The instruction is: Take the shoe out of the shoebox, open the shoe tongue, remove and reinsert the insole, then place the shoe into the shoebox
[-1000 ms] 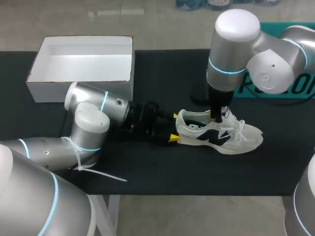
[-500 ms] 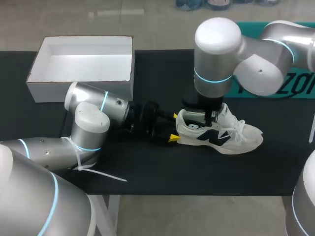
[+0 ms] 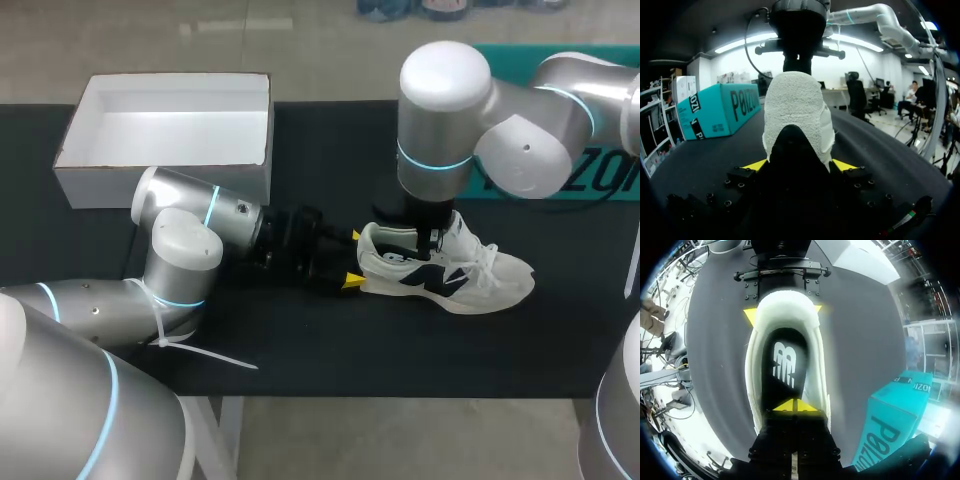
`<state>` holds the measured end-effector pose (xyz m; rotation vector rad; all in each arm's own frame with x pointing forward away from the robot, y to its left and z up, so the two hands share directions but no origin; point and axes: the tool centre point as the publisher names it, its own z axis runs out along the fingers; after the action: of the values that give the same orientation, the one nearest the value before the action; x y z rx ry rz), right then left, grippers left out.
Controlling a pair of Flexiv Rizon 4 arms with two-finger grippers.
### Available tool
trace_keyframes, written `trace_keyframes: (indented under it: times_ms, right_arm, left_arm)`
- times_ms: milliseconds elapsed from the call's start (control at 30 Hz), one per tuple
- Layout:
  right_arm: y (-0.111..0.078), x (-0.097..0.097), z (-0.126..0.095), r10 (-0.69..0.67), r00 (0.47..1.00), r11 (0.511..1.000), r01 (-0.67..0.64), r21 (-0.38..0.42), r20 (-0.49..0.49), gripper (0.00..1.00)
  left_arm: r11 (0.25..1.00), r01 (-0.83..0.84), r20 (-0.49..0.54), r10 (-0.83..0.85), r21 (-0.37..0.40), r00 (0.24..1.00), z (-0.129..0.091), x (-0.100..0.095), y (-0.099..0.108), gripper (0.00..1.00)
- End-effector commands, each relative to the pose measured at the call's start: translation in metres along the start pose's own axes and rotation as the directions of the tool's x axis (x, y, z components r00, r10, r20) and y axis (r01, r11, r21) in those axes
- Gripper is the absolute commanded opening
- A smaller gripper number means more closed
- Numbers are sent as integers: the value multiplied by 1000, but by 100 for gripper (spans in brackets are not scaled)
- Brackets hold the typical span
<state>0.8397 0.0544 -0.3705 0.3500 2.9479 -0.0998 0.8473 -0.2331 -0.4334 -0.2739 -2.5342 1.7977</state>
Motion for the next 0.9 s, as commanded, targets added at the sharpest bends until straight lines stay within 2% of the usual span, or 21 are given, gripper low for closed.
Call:
trace_keyframes:
  times_ms: [33,433,467,500,533,567,600,633,700,900]
  right_arm:
    - [2,-5,9,6,1000,1000,-5,9,-10,0]
    - [-1,-9,20,10,999,1000,-9,16,-51,0]
    - [-2,-9,20,10,999,1000,-9,17,-52,4]
    - [-2,-8,21,11,998,1000,-10,17,-54,16]
    - [-2,-8,22,11,998,1000,-10,18,-55,18]
    - [-2,-7,22,11,998,1000,-10,19,-57,25]
    - [-2,-7,23,12,998,1000,-11,19,-57,27]
    - [-3,-7,23,13,998,1000,-12,20,-58,39]
    - [-4,-6,24,16,998,1000,-15,20,-59,46]
    - [-7,-5,24,22,998,1000,-21,20,-58,44]
  left_arm:
    - [1000,0,-2,0,-2,1000,3,0,2,0]
    - [1000,0,-2,0,-2,1000,3,0,2,0]
    - [1000,0,-2,0,-2,1000,3,0,2,0]
    - [1000,0,-2,0,-2,1000,3,0,2,0]
    - [1000,0,-2,0,-2,1000,3,0,2,0]
    - [1000,0,-2,0,-2,1000,3,0,2,0]
    - [1000,0,-2,0,-2,1000,3,0,2,0]
    - [1000,0,-2,0,-2,1000,3,0,2,0]
    - [1000,0,-2,0,-2,1000,3,0,2,0]
    - [1000,0,-2,0,-2,1000,3,0,2,0]
